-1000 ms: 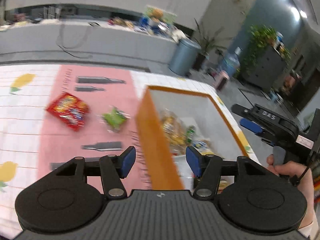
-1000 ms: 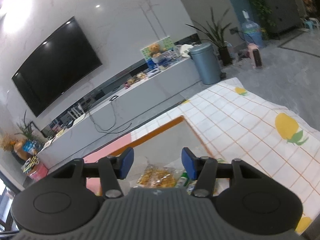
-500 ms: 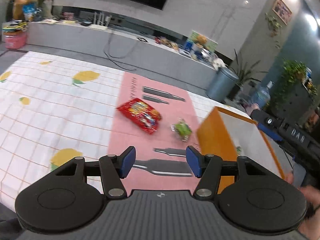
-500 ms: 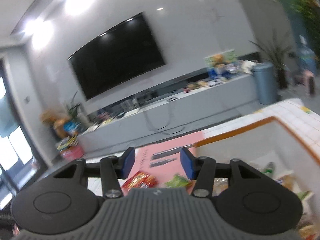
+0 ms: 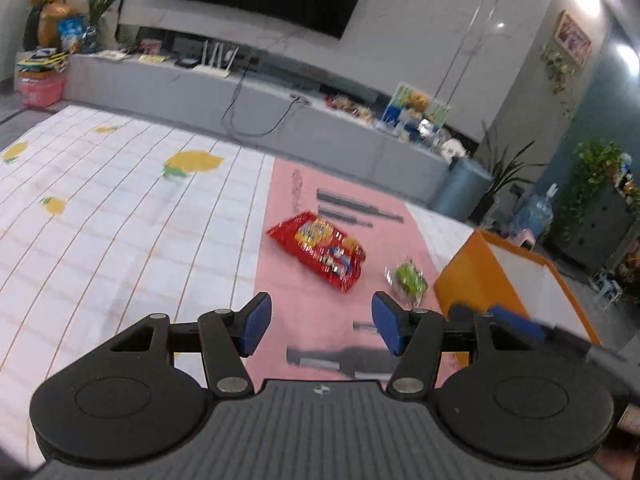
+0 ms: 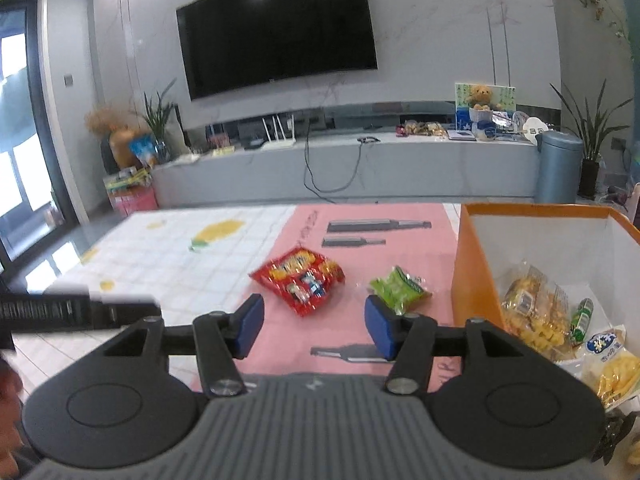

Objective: Organize snacks
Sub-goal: 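Move both tools back over the remaining snacks, then grasp the green raisin bag with the right tool, then grasp the red snack bag with the left tool while the right tool holds the raisin bag, then carry the raisin bag over the box and open the right tool while the left tool carries the red bag, then open the left tool to drop the red snack bag into the box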

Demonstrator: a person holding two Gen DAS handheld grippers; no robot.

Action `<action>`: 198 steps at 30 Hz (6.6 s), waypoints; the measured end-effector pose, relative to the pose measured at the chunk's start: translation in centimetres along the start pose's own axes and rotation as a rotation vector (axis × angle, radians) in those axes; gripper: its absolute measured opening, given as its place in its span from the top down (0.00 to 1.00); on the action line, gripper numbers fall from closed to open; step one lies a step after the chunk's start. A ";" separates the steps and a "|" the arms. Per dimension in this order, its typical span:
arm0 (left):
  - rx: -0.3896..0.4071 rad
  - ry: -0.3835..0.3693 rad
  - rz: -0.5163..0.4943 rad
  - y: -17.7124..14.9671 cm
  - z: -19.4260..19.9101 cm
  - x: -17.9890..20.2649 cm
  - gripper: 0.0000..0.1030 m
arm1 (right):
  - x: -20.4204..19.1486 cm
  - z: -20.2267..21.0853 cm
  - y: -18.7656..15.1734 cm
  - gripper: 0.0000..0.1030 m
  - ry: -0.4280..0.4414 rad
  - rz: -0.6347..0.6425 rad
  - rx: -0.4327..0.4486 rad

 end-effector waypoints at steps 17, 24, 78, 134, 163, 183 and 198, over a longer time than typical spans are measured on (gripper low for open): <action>-0.167 0.117 0.073 2.5 -3.5 -5.7 0.34 | 0.6 -6.2 -0.5 0.14 -0.168 0.041 -0.036; -0.162 0.099 -0.007 3.1 -4.9 -4.1 0.34 | 3.1 -11.9 1.4 0.11 -0.424 0.027 -0.049; -0.288 0.068 -0.051 -1.3 -9.1 1.0 0.34 | 4.9 -9.6 -5.6 0.62 -0.283 -0.018 -0.199; -0.342 0.014 0.121 3.7 -16.5 2.3 0.73 | 1.6 -8.4 -5.0 0.62 -0.163 0.102 -0.111; -0.182 -0.391 0.074 6.9 0.3 13.9 0.74 | 13.7 10.5 9.3 0.62 -0.123 -0.110 0.106; -0.297 -0.424 -0.064 0.5 -1.7 22.1 0.74 | 25.9 3.4 3.9 0.48 -0.273 -0.245 -0.180; -0.310 -0.387 -0.091 -1.1 -5.2 25.7 0.74 | 25.7 11.9 7.0 0.13 -0.178 -0.391 0.171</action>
Point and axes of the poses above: each gripper's, at about its wrist camera, not at the fingertips, and z roughly against the way its jaws point, x to its right, y to its top, the point moved 5 cm from there along -z, roughly the way its jaws point, and after that the axes turned 14 degrees about y, right-handed, at the moved point
